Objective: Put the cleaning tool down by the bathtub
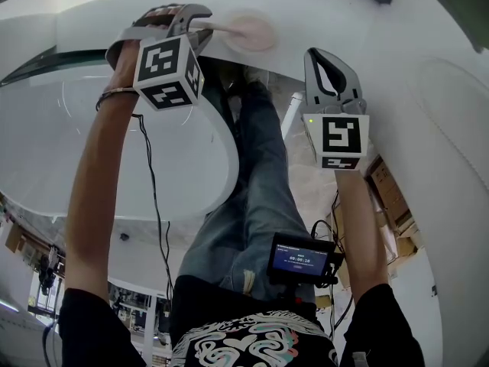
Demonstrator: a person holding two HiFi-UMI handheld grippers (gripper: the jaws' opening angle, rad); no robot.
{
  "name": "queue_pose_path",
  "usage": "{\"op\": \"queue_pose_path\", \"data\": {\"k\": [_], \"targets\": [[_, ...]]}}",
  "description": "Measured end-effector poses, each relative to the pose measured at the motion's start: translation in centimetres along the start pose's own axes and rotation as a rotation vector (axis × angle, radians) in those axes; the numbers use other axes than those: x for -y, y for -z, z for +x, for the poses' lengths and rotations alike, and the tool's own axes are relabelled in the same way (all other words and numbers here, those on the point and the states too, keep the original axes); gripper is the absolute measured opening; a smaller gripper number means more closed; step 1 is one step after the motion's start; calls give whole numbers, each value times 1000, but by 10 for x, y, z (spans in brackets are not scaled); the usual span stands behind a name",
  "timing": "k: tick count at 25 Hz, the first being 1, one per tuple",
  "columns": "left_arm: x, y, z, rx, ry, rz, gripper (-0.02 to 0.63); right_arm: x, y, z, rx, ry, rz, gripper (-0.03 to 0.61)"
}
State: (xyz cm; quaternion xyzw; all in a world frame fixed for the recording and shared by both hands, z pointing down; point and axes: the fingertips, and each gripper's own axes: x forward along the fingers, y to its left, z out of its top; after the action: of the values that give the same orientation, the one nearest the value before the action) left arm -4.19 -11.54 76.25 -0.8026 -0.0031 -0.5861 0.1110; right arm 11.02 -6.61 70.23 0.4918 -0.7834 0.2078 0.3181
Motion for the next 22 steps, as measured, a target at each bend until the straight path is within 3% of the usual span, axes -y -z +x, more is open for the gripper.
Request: {"op": "queue_pose_path", "data": {"k": [6,9,13,22], "targets": [[-9,-5,-15,75,-57,-102,132,-3,-4,-2,5,0,-11,28],[-22,-7,-30,132,-136,-166,52,-7,-8,-4,10,-2,-11,28],[-32,-5,-42,178,-180,-265,25,-8,-10,-5,11,-2,-20,28],[-48,-15,-67,263,-275,-432,17,-8,-27,-10,34,-3,-34,28]]}}
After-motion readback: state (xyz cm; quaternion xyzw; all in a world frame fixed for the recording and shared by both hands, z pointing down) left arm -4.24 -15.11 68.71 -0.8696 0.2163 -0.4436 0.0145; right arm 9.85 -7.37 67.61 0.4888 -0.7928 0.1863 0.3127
